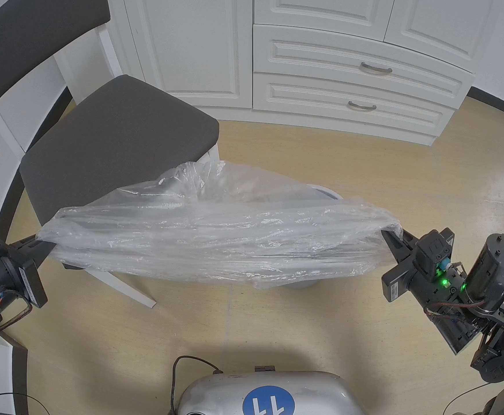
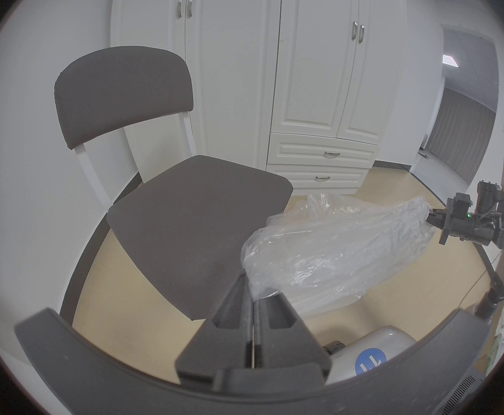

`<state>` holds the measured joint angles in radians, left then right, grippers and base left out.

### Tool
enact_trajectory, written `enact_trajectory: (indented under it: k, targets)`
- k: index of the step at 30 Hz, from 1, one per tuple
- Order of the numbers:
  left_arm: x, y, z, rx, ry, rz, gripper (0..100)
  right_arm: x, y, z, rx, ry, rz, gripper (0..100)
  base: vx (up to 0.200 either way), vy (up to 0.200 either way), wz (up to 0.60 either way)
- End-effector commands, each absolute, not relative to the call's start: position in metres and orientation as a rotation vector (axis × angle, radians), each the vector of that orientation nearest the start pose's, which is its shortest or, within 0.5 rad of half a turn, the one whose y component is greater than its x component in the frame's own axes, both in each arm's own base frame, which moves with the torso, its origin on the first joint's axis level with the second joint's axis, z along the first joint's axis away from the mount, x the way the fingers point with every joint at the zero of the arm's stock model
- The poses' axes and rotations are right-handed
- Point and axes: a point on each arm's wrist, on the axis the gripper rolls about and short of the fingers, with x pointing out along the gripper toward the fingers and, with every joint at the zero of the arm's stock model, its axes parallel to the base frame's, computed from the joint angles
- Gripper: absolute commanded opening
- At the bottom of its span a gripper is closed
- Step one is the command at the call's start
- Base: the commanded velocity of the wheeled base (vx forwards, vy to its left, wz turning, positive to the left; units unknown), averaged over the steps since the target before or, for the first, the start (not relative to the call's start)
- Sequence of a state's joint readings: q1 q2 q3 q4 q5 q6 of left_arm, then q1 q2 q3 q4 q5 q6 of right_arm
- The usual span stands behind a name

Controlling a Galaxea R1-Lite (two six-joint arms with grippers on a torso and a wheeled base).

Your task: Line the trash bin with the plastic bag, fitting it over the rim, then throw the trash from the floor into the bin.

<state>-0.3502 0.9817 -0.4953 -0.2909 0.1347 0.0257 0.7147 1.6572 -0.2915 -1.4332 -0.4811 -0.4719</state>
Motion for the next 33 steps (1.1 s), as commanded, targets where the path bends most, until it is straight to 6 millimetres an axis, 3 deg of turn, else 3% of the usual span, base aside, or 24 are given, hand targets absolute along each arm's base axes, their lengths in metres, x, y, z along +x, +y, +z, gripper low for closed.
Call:
enact_trajectory:
  k: [1,26,33]
  targets:
    - [0.117,-0.039,0.214,0.074,0.19,-0.212,0,0.181,0.143,0.146,-0.456,-0.096,0.217,0,0.0,0.0,0.0]
    - [0.118,-0.032,0.215,0.066,0.186,-0.196,0,0.173,0.119,0.145,-0.54,-0.094,0.21,0,0.0,0.0,0.0]
    - [0.123,-0.039,0.214,0.07,0.201,-0.285,0,0.171,0.115,0.146,-0.545,-0.094,0.199,0,0.0,0.0,0.0]
